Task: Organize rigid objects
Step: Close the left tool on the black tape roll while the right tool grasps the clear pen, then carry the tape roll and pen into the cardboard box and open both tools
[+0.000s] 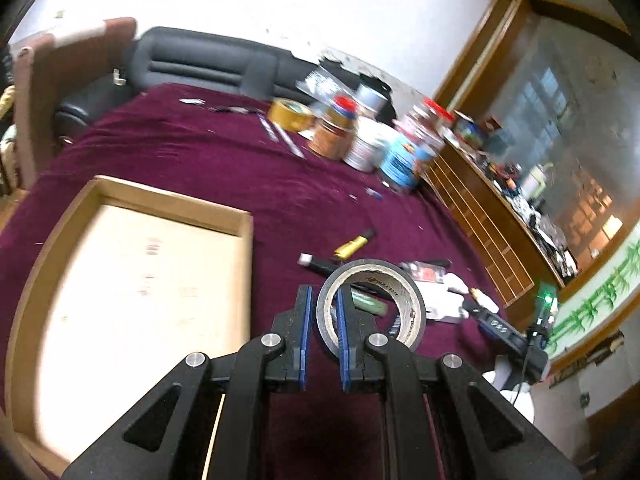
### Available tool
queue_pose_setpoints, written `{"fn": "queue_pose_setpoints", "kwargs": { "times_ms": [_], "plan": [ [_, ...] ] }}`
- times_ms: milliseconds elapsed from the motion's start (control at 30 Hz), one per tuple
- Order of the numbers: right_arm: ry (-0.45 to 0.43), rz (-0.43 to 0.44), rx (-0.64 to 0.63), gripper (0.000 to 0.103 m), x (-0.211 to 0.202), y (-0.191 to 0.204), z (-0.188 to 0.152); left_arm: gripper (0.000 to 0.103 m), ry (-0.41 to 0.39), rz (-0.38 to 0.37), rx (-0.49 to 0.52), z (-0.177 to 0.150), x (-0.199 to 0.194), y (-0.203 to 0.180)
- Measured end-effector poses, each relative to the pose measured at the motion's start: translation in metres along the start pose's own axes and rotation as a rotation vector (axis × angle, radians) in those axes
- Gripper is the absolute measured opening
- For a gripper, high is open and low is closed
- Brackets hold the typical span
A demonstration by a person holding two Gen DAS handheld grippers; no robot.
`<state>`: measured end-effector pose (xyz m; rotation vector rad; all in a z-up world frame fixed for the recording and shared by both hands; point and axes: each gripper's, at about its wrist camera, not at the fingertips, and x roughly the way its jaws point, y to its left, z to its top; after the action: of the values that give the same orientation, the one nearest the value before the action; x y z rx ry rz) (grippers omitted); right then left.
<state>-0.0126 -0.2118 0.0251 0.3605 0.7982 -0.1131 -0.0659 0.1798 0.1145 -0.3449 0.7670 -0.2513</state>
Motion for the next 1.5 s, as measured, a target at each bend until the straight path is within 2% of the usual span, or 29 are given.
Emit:
{"fn": "queue_pose_setpoints", "kwargs": {
  "times_ms": [67, 100, 200, 267, 400, 433, 500, 567, 667, 733, 767, 800, 833, 867, 900, 933, 1067, 1367, 1500],
  "plan": [
    [-0.037, -0.071, -0.032, 0.094, -0.016, 0.006, -0.001, 0.009, -0.023, 0.018, -0.010, -0.003, -0.014, 0.016],
    [-0.070, -0.072, -0.057, 0.094, -0.035, 0.014, -0.001, 0.009, -0.032, 0.027, -0.013, -0.004, -0.019, 0.023],
    [-0.081, 0.015, -0.115, 0.094, -0.069, 0.041, 0.002, 0.009, -0.046, 0.033, -0.040, -0.006, -0.026, 0.041],
    [-0.024, 0.090, -0.254, 0.094, -0.075, 0.081, 0.000, 0.009, -0.054, 0.015, -0.072, -0.010, -0.028, 0.053],
    [0.126, 0.201, -0.446, 0.090, -0.052, 0.146, -0.019, 0.009, -0.049, -0.005, -0.119, -0.017, -0.028, 0.069],
    [0.153, 0.205, -0.500, 0.083, -0.044, 0.162, -0.029, 0.009, -0.047, -0.006, -0.132, -0.019, -0.030, 0.075],
    [0.201, 0.200, -0.572, 0.077, -0.030, 0.184, -0.043, 0.009, -0.051, -0.001, -0.143, -0.022, -0.034, 0.082],
    [0.274, 0.189, -0.629, 0.076, -0.011, 0.204, -0.054, 0.009, -0.063, 0.010, -0.157, -0.024, -0.041, 0.092],
    [0.317, 0.157, -0.686, 0.071, 0.007, 0.220, -0.067, 0.009, -0.083, 0.017, -0.169, -0.024, -0.051, 0.101],
    [0.341, 0.136, -0.704, 0.067, 0.020, 0.225, -0.070, 0.009, -0.086, 0.023, -0.176, -0.026, -0.053, 0.106],
    [0.359, 0.127, -0.702, 0.062, 0.026, 0.225, -0.072, 0.009, -0.085, 0.023, -0.180, -0.027, -0.053, 0.108],
    [0.379, 0.130, -0.691, 0.052, 0.030, 0.223, -0.073, 0.009, -0.083, 0.024, -0.183, -0.028, -0.052, 0.110],
    [0.361, 0.152, -0.666, 0.043, 0.027, 0.219, -0.071, 0.009, -0.076, 0.026, -0.186, -0.030, -0.050, 0.113],
    [0.358, 0.151, -0.662, 0.037, 0.026, 0.217, -0.070, 0.009, -0.070, 0.026, -0.188, -0.030, -0.048, 0.114],
    [0.350, 0.149, -0.658, 0.019, 0.023, 0.214, -0.070, 0.009, -0.062, 0.024, -0.190, -0.030, -0.046, 0.118],
    [0.358, 0.169, -0.632, 0.012, 0.020, 0.210, -0.069, 0.009, -0.055, 0.020, -0.195, -0.030, -0.044, 0.119],
    [0.329, 0.214, -0.563, 0.013, 0.004, 0.197, -0.060, 0.009, -0.018, -0.007, -0.207, -0.025, -0.034, 0.122],
    [0.308, 0.269, -0.517, 0.013, -0.017, 0.188, -0.053, 0.009, 0.000, 0.021, -0.209, -0.028, -0.030, 0.125],
    [0.313, 0.330, -0.519, 0.013, -0.018, 0.215, -0.051, 0.009, 0.021, 0.045, -0.190, -0.020, -0.022, 0.122]
  ]
}}
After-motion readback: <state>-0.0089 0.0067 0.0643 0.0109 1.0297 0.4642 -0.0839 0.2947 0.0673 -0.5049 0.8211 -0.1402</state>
